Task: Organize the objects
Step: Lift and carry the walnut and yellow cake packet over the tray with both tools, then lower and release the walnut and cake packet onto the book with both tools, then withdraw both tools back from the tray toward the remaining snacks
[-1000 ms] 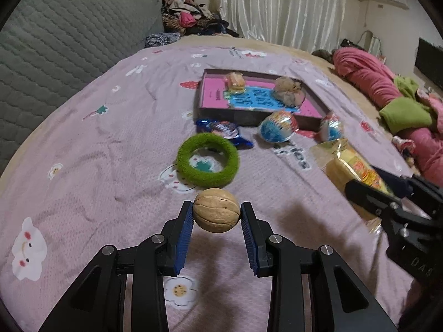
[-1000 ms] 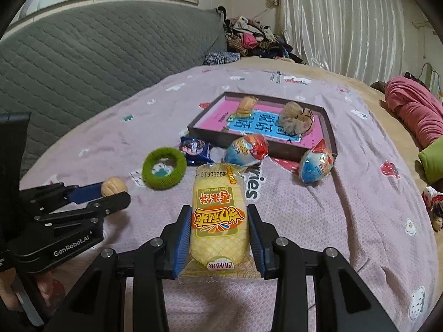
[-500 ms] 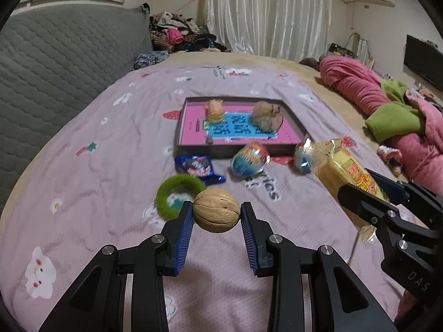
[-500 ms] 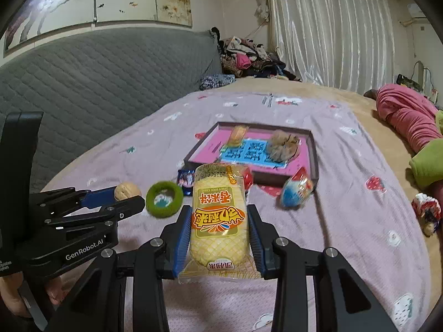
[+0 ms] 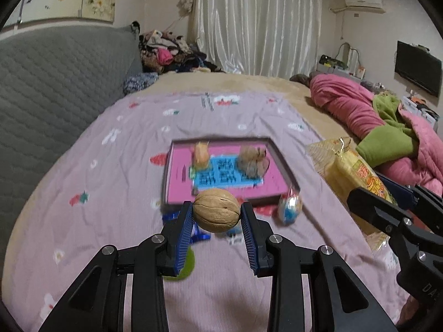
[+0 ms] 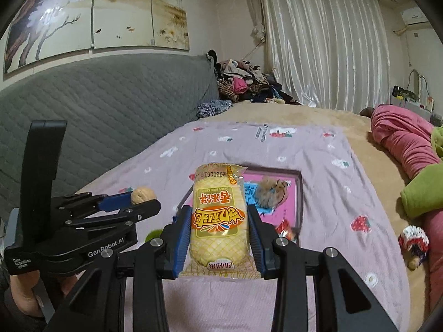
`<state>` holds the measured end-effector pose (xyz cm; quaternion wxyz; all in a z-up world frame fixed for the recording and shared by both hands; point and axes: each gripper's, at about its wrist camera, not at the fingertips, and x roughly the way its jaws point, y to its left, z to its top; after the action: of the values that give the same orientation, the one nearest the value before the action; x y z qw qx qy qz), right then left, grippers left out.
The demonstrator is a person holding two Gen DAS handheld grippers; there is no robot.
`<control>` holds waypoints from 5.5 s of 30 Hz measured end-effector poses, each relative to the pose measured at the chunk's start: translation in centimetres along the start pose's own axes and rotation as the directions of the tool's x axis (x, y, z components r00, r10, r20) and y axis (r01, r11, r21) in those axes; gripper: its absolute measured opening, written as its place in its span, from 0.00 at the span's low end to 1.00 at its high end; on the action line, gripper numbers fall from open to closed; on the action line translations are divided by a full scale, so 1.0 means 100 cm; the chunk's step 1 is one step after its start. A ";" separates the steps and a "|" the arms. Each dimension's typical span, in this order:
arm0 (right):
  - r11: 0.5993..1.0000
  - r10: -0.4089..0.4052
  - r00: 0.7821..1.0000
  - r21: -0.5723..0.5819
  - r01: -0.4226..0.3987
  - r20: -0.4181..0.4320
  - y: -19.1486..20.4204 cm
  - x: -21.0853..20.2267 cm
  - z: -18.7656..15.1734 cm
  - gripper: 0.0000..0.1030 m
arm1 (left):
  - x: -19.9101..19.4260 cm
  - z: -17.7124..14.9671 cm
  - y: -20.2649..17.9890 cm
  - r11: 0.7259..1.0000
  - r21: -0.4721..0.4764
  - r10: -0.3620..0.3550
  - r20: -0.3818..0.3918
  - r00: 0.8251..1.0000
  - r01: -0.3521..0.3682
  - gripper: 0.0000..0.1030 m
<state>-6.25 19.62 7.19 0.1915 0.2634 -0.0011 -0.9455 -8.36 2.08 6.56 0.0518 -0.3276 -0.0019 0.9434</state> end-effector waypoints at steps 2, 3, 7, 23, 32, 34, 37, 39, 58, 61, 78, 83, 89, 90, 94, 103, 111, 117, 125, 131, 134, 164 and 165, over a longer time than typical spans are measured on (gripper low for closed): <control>1.000 -0.008 1.000 -0.008 0.008 0.015 -0.004 0.000 0.013 0.38 | 0.001 0.014 -0.003 1.000 0.009 0.005 0.014 1.000 -0.005 0.35; 1.000 -0.007 1.000 -0.008 0.007 0.021 -0.006 0.001 0.018 0.38 | 0.002 0.019 -0.005 1.000 0.014 0.006 0.018 1.000 -0.006 0.35; 1.000 -0.004 0.999 -0.004 0.004 0.049 -0.016 0.004 0.039 0.38 | 0.010 0.042 -0.011 1.000 0.017 0.012 0.037 0.999 -0.013 0.35; 0.999 0.023 0.991 0.029 -0.027 0.129 -0.060 0.042 0.090 0.38 | 0.079 0.103 -0.014 1.000 0.002 0.016 0.023 1.000 -0.016 0.35; 1.000 0.012 0.988 0.024 -0.016 0.151 -0.081 0.076 0.094 0.38 | 0.120 0.126 -0.020 0.999 0.030 0.030 0.045 0.999 -0.031 0.35; 1.000 0.010 0.988 0.027 -0.014 0.154 -0.087 0.081 0.095 0.38 | 0.131 0.130 -0.023 0.999 0.031 0.025 0.050 0.998 -0.027 0.35; 0.999 0.011 0.987 0.028 -0.016 0.158 -0.095 0.091 0.095 0.38 | 0.150 0.130 -0.024 1.000 0.022 0.008 0.043 0.999 -0.009 0.35; 0.999 0.012 0.988 0.033 -0.018 0.157 -0.100 0.100 0.094 0.38 | 0.164 0.128 -0.025 1.000 0.022 0.006 0.040 0.999 -0.006 0.35; 0.996 0.018 0.998 0.084 -0.023 0.064 -0.125 0.192 0.058 0.38 | 0.254 0.086 -0.012 0.997 0.012 0.077 -0.017 0.997 -0.076 0.35; 0.995 0.024 1.000 0.092 -0.026 0.020 -0.131 0.204 0.051 0.38 | 0.264 0.083 -0.007 0.994 0.025 0.107 -0.015 0.994 -0.107 0.35; 0.999 0.038 0.967 0.029 -0.032 -0.253 -0.122 0.262 0.015 0.38 | 0.298 0.057 0.029 0.996 -0.023 0.078 -0.152 0.985 -0.083 0.35; 1.000 0.027 0.950 0.013 -0.024 -0.310 -0.120 0.275 0.004 0.38 | 0.309 0.048 0.036 0.995 -0.019 0.088 -0.205 0.975 -0.094 0.35; 1.000 0.011 0.936 0.017 -0.005 -0.352 -0.128 0.285 -0.003 0.38 | 0.316 0.039 0.033 0.996 -0.002 0.091 -0.252 0.964 -0.094 0.35; 1.000 0.008 0.934 0.019 -0.001 -0.356 -0.129 0.286 -0.004 0.38 | 0.317 0.038 0.033 0.996 -0.002 0.090 -0.256 0.962 -0.093 0.35; 1.000 0.000 0.925 0.022 0.008 -0.380 -0.133 0.291 -0.008 0.39 | 0.321 0.035 0.035 0.996 -0.002 0.086 -0.281 0.956 -0.090 0.35; 1.000 -0.019 0.908 0.001 0.021 -0.418 -0.131 0.299 -0.014 0.39 | 0.327 0.030 0.034 0.997 0.007 0.079 -0.303 0.950 -0.081 0.34; 1.000 -0.021 0.906 0.000 0.023 -0.422 -0.131 0.300 -0.015 0.39 | 0.326 0.031 0.031 0.995 0.022 0.096 -0.297 0.950 -0.093 0.35; 1.000 -0.023 0.906 0.003 0.027 -0.424 -0.131 0.302 -0.015 0.39 | 0.325 0.031 0.031 0.995 0.025 0.103 -0.299 0.949 -0.100 0.38; 1.000 -0.023 0.911 0.006 0.028 -0.411 -0.132 0.299 -0.013 0.47 | 0.316 0.036 0.030 0.993 0.031 0.119 -0.284 0.951 -0.115 0.59; 0.999 -0.038 0.921 0.004 0.043 -0.387 -0.130 0.290 -0.006 0.62 | 0.305 0.042 0.032 0.991 0.032 0.137 -0.264 0.955 -0.133 0.74; 0.999 -0.048 0.932 0.005 0.053 -0.360 -0.129 0.282 -0.001 0.68 | 0.299 0.045 0.032 0.994 0.020 0.110 -0.262 0.959 -0.108 0.75; 0.991 -0.135 0.983 -0.005 0.135 -0.126 -0.057 0.125 0.059 0.90 | 0.125 0.060 0.042 0.994 -0.085 0.059 -0.123 0.991 -0.070 0.80; 0.992 -0.130 0.984 -0.008 0.130 -0.118 -0.053 0.118 0.061 0.90 | 0.114 0.061 0.044 0.994 -0.089 0.057 -0.113 0.992 -0.067 0.80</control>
<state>-20.48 19.65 6.02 0.1294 0.3186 0.0274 -0.9386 -21.44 -0.97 4.17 0.0073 -0.3813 -0.0324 0.9238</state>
